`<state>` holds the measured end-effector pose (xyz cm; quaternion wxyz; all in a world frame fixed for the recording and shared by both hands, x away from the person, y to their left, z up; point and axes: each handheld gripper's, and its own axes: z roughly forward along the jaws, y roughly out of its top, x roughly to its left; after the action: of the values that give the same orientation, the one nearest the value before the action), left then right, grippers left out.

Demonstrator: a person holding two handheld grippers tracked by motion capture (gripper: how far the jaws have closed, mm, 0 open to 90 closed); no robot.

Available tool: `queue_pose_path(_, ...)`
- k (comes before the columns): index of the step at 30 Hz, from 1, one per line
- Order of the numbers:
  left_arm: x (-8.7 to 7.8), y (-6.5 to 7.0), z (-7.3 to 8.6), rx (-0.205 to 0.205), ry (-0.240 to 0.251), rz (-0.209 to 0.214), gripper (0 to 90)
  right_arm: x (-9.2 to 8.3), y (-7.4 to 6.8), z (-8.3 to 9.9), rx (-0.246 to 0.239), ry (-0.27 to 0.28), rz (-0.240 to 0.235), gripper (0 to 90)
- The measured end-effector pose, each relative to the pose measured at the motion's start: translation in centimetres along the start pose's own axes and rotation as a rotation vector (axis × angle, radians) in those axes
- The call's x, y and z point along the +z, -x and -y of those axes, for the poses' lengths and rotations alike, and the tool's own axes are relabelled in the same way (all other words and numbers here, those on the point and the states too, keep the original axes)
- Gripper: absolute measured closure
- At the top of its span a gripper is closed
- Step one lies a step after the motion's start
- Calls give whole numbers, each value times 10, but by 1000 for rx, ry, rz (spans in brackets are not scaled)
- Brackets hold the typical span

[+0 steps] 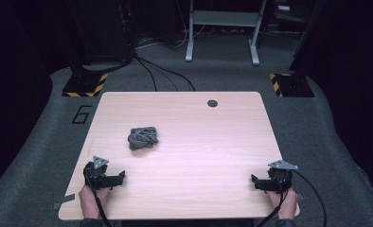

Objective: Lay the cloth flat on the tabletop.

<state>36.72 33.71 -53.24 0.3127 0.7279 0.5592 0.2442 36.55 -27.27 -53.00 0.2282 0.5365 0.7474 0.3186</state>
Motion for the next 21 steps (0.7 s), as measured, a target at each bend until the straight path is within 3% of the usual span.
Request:
queue_pose_path(5, -2, 1, 1, 8, -1, -12, 4, 0, 0, 0, 4, -1, 0, 7)
queue_pose_path(14, -4, 0, -1, 8, -1, 27, 3, 0, 0, 0, 2, 0, -1, 10)
queue_pose_path(21, -9, 1, -15, 19, 11, 58, 2, 0, 0, 0, 0, 1, -1, 11)
